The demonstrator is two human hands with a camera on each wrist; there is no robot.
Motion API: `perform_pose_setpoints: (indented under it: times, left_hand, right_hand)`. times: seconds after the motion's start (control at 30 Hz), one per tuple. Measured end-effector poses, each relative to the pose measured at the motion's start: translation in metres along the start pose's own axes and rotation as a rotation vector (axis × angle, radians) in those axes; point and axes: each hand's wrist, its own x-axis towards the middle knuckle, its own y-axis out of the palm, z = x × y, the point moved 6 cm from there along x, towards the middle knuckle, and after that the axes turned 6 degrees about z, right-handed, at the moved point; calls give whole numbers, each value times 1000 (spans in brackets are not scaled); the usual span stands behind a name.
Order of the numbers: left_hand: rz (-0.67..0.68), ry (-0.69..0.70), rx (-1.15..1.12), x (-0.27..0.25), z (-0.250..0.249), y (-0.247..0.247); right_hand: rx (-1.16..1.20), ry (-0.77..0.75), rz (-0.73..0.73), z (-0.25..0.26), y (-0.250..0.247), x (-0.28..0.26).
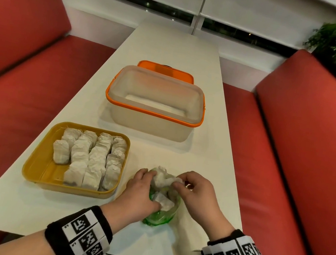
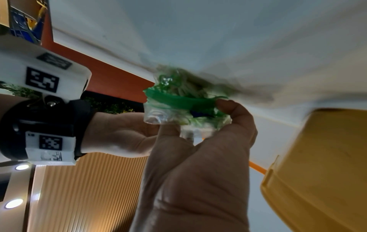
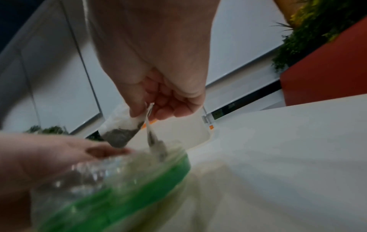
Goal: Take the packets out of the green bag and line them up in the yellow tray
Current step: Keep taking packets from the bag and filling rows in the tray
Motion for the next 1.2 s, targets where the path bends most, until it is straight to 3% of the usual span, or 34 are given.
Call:
perform_pose_setpoints:
  times: [0.17,0.4,0.6,0.77,0.97,1.1,1.2]
  left_hand:
    - [-8,46,30,-15,-14,-8]
    - [-125,360,-146,-41,-47,-30]
    - [121,289,-621,-35,-49,-30]
    - [169,206,-771,-42,-41,-31]
    - [120,145,-871,-55,-12,-46]
    - [49,75,-1004,-71,9,-67]
    - [-55,44,-1110,-75,27,-84]
  right_hand:
    - [139,60,58,0,-18,-4]
    - [594,45,194,22,-23,-8]
    - [798,95,268,35,-10,-7]
    - [665,103,199,40,-5,-9]
    - [416,68,54,55,-16,-9]
    - [200,30,67,80,-2,-1]
    - [64,7,160,104,19,5]
